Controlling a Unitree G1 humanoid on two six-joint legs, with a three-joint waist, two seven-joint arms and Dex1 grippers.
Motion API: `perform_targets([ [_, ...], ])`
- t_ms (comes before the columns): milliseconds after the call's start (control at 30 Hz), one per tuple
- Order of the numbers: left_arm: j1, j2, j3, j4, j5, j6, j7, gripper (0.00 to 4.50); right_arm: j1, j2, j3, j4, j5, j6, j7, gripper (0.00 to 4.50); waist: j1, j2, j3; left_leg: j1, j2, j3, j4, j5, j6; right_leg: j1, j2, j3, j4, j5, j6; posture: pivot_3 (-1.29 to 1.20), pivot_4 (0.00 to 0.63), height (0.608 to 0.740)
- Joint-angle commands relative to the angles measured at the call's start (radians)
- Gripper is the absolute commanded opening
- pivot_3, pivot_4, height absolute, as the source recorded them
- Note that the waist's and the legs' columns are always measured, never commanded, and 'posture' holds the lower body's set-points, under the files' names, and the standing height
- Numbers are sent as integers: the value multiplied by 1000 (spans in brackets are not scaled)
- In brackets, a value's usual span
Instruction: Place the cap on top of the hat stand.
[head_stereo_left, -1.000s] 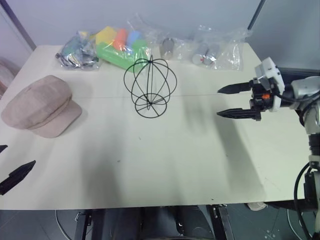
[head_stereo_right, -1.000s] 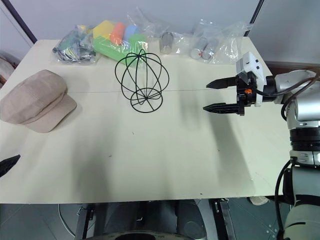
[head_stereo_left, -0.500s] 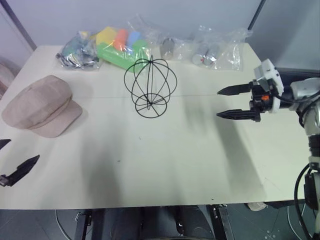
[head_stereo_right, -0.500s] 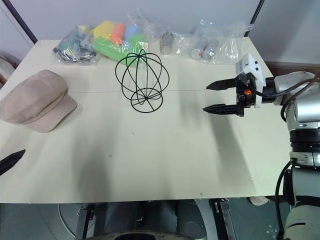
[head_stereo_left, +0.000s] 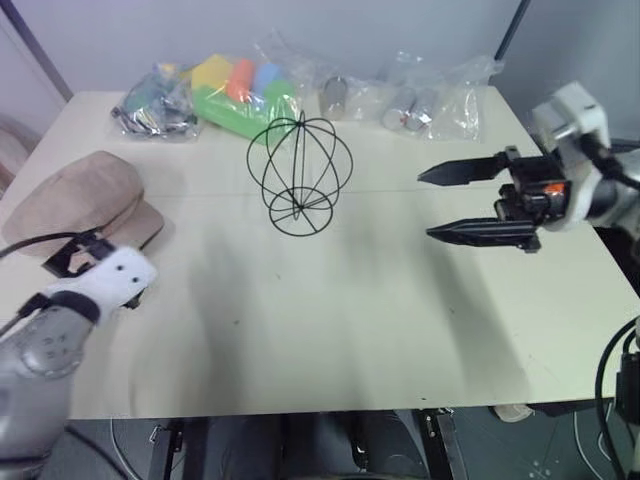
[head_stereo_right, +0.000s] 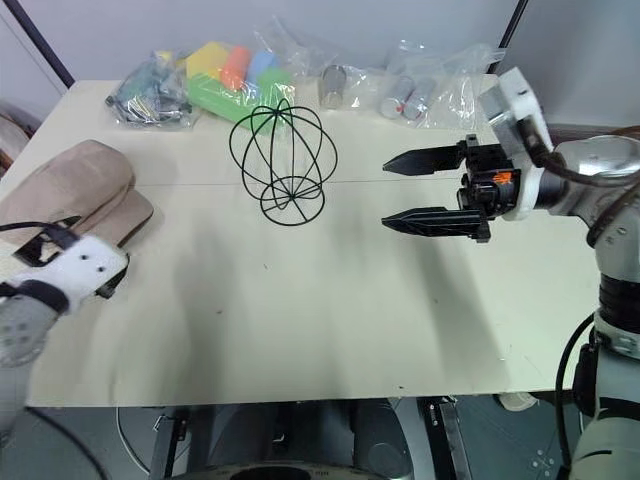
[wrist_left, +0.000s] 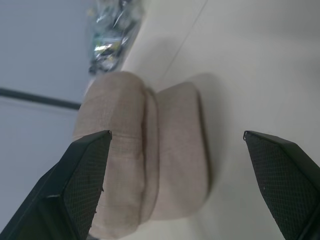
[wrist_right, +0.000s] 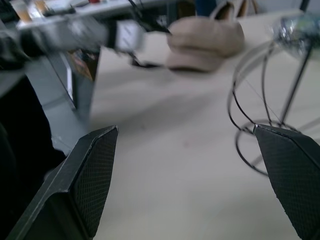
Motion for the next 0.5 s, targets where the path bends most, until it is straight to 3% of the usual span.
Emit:
perform_targets([
  [33,-113,-32,-105,127,116,10,75,4436,-19,-2,-69,-95,119,70,-85,4434,1,-1,0,0,1,-1,0,0,0,0,1,0,0,0,0,0,150,740],
  [333,-366,-104,-177,553,179,22,186,4436,-3,-12,-128,-150,229,96,-234,4434,1,-2,0,-1,1,-1,2,0,0,0,1,0,1,1,1,0,150,740],
  [500,-470,-121,-201,762,161,-61,219,4436,11,-16,-150,-167,268,92,-276,4434,1,-1,0,-1,1,-1,3,0,0,0,0,0,2,1,1,0,150,740],
])
